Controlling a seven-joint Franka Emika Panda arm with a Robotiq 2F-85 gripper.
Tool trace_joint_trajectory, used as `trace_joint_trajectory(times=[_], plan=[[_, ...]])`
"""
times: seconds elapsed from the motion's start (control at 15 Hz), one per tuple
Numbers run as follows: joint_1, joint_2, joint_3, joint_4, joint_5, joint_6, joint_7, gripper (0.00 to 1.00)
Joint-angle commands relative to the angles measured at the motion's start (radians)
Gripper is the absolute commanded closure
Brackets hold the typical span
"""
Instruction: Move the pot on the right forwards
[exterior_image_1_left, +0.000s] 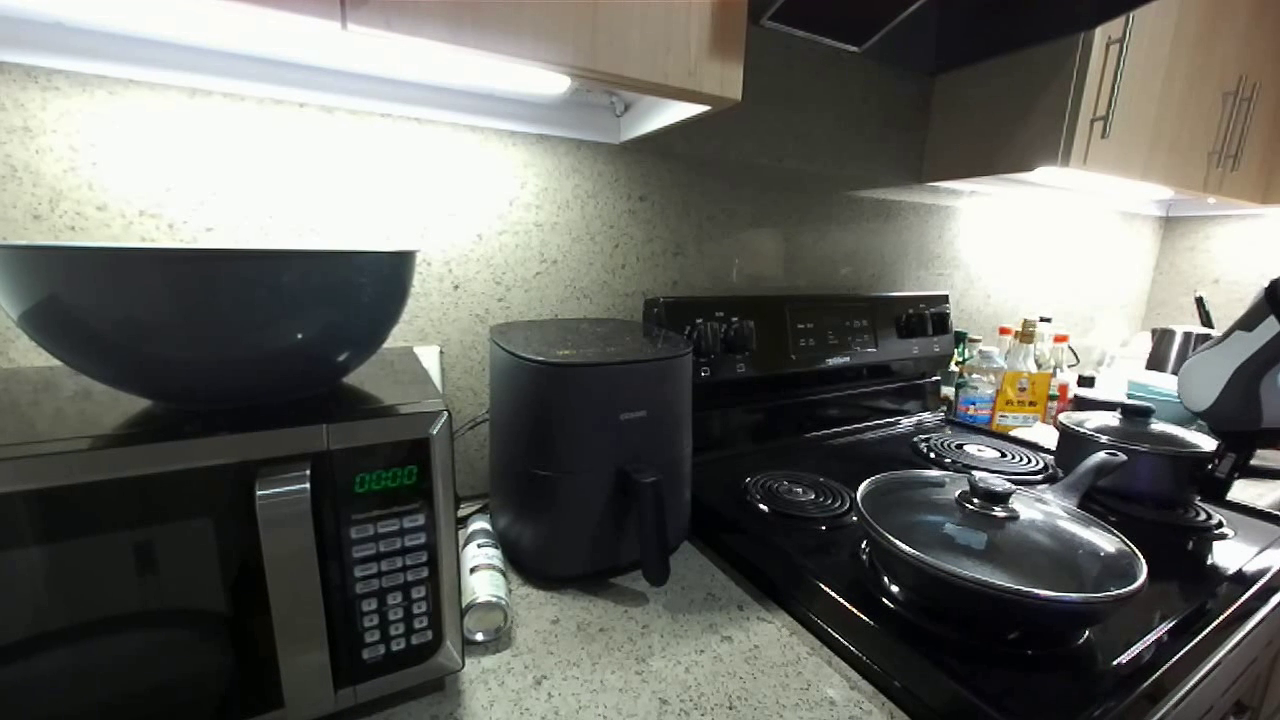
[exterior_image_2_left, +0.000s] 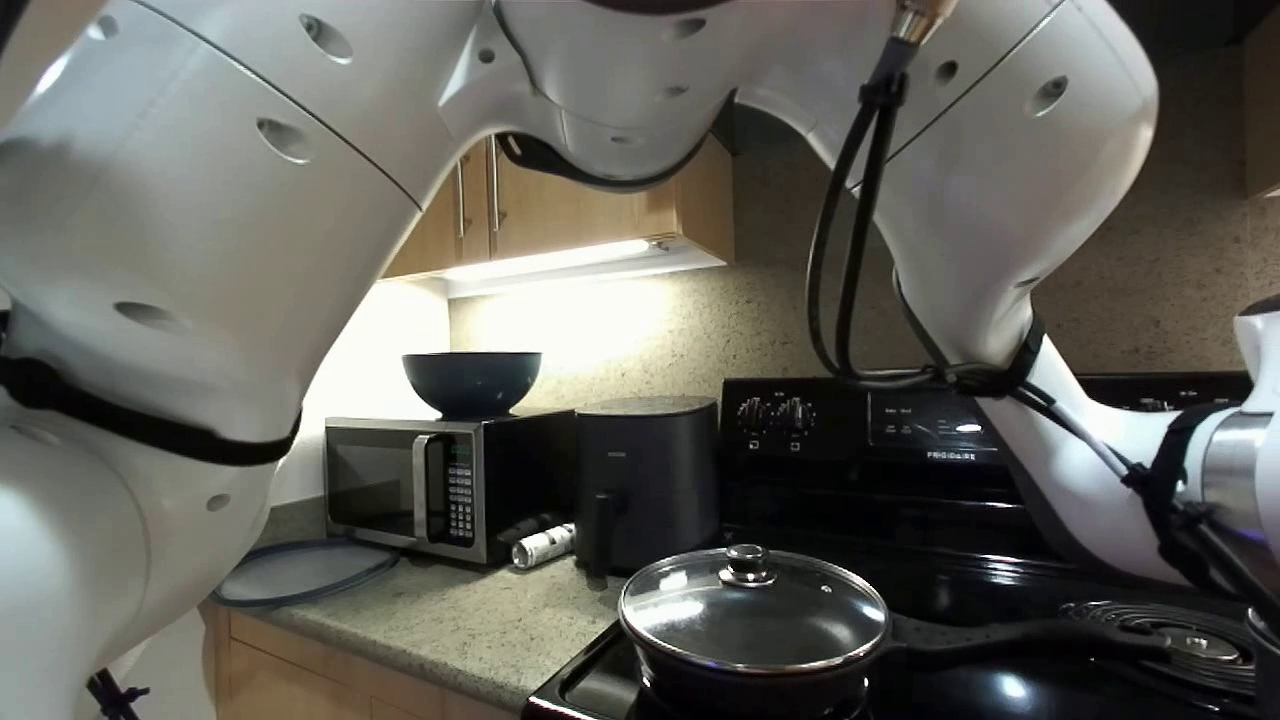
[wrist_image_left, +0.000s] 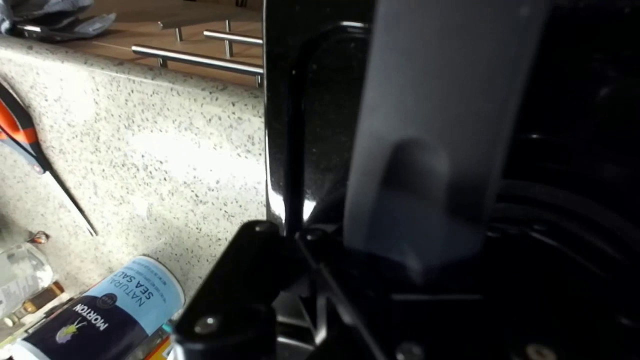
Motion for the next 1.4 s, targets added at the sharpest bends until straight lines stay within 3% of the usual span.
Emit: trace_joint_trajectory(times=[0.0,0.47,0.73,1.07,1.33], plan=[[-0.034,-0.072,0.032,-0.173,-0.014,0.178,-0.065,0.94],[-0.112,-0.145,0.085,-0.380,-0.066,0.443,-0.116,0.94],[-0.122,-0.166,0.080,-0.404,-0.077,0.447,-0.095,0.95],[0.074,-0.142,-0.172,-0.336,-0.098,0.433,-0.002,0.95],[0.165,-0.113,-0.266,-0.303,-0.102,0.414,0.023,0.95]])
